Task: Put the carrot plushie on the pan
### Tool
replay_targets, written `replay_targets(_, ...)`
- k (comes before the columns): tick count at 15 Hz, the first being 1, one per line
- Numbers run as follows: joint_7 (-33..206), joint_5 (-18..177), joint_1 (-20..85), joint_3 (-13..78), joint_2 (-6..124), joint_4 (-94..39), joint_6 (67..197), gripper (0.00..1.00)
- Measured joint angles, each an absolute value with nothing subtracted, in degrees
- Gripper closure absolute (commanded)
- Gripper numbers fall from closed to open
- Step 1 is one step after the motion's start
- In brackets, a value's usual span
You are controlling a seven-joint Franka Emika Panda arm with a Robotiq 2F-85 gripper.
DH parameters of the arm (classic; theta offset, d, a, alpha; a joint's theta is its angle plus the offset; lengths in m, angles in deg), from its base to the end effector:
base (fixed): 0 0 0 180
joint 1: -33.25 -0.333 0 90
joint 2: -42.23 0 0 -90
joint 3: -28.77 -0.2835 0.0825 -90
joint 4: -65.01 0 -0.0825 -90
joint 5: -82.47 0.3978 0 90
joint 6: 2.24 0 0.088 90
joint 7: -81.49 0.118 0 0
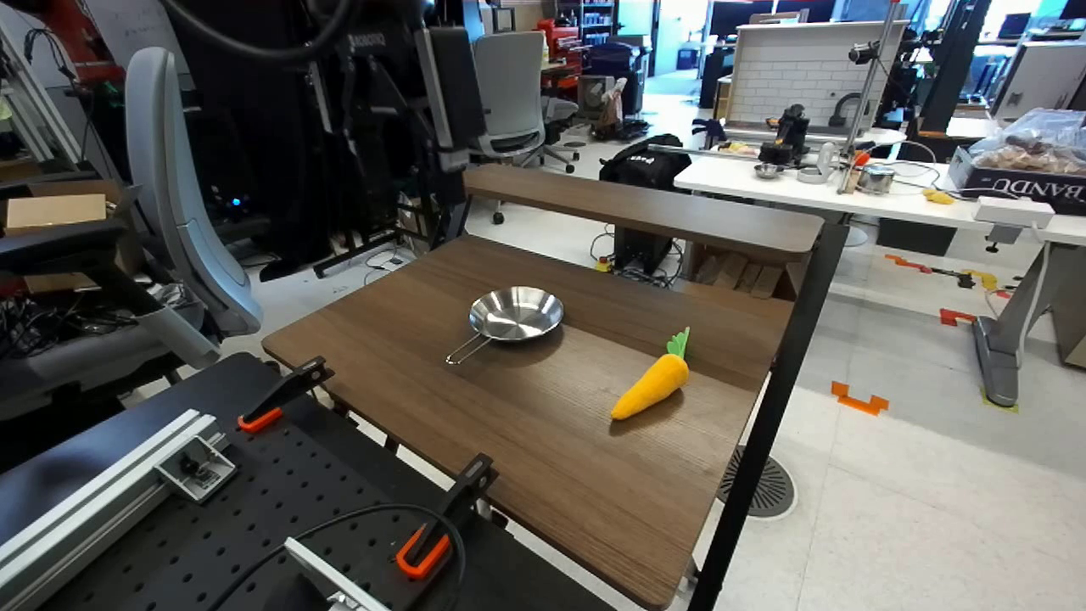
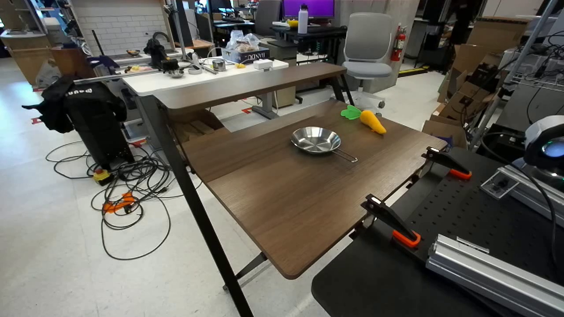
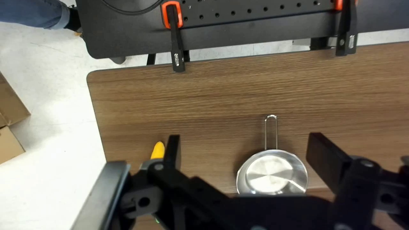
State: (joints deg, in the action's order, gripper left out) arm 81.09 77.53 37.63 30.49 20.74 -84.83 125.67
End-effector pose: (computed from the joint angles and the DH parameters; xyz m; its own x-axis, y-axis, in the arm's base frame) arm 0.4206 -0.0474 0.3262 0.9990 -0.0444 -0.0094 -0.0438 -0.9974 0.0565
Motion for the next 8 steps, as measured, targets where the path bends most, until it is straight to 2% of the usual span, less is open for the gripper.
replay_targets(8,82.2,75.9,40.4,33.6,36.5,-84.3,145.2,0.0)
